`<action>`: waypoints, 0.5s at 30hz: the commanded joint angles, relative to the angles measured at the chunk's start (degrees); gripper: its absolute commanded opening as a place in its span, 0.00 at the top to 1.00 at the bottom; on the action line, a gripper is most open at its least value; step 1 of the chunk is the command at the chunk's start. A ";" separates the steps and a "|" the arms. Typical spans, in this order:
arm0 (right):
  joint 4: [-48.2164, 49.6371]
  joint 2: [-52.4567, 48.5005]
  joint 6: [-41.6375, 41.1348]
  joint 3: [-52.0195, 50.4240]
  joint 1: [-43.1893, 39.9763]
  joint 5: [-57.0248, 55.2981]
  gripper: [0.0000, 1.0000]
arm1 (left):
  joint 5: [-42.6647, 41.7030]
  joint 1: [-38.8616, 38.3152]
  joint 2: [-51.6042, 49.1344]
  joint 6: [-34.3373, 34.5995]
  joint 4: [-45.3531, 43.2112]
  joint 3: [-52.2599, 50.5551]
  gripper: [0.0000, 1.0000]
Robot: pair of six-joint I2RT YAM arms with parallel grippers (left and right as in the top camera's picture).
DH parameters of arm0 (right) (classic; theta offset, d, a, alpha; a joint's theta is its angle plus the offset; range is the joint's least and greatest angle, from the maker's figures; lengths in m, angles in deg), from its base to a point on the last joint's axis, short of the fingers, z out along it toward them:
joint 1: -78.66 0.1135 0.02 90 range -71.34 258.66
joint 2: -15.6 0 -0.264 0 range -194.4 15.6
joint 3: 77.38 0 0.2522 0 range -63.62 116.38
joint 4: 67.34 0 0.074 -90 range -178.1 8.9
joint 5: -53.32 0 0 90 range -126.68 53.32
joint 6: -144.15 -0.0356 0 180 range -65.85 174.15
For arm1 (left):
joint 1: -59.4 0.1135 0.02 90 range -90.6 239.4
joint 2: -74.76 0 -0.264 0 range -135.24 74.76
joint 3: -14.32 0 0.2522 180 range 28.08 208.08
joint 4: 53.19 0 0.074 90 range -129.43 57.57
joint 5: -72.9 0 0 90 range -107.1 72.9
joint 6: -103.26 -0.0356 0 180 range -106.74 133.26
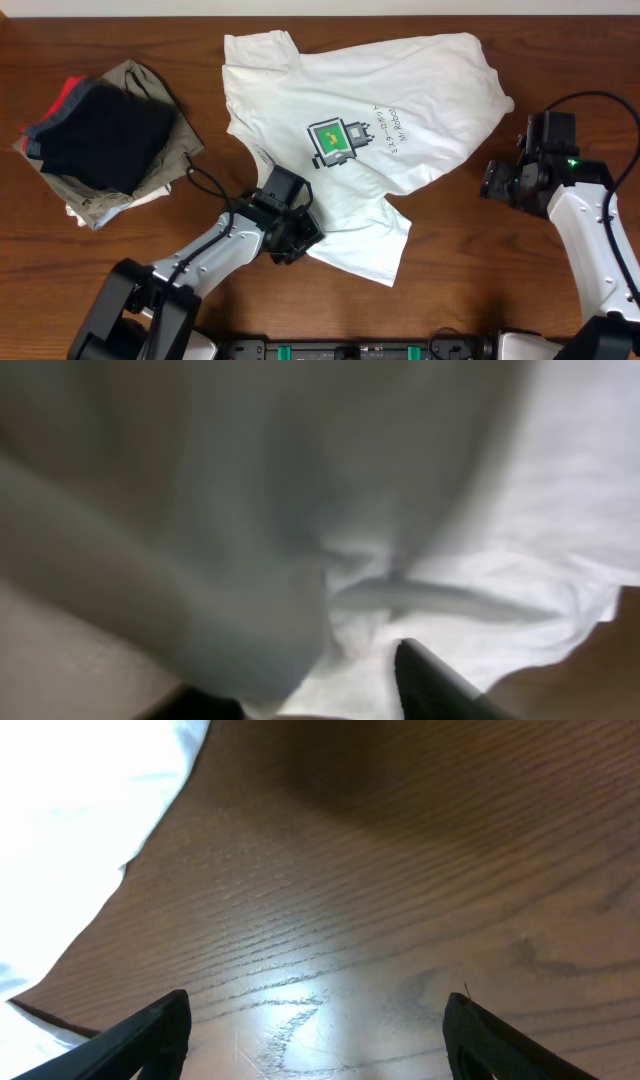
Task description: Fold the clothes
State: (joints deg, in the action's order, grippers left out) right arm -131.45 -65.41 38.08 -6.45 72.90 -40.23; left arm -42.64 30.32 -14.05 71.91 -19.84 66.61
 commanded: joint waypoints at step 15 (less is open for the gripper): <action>0.66 0.20 0.48 0.15 -0.22 0.02 0.20 | 6.58 16.59 22.14 -13.05 12.37 -1.38 0.94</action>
State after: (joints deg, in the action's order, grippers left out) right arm -131.17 -65.41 38.08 -6.45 72.90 -40.15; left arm -38.68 43.94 1.92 63.85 -9.21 65.60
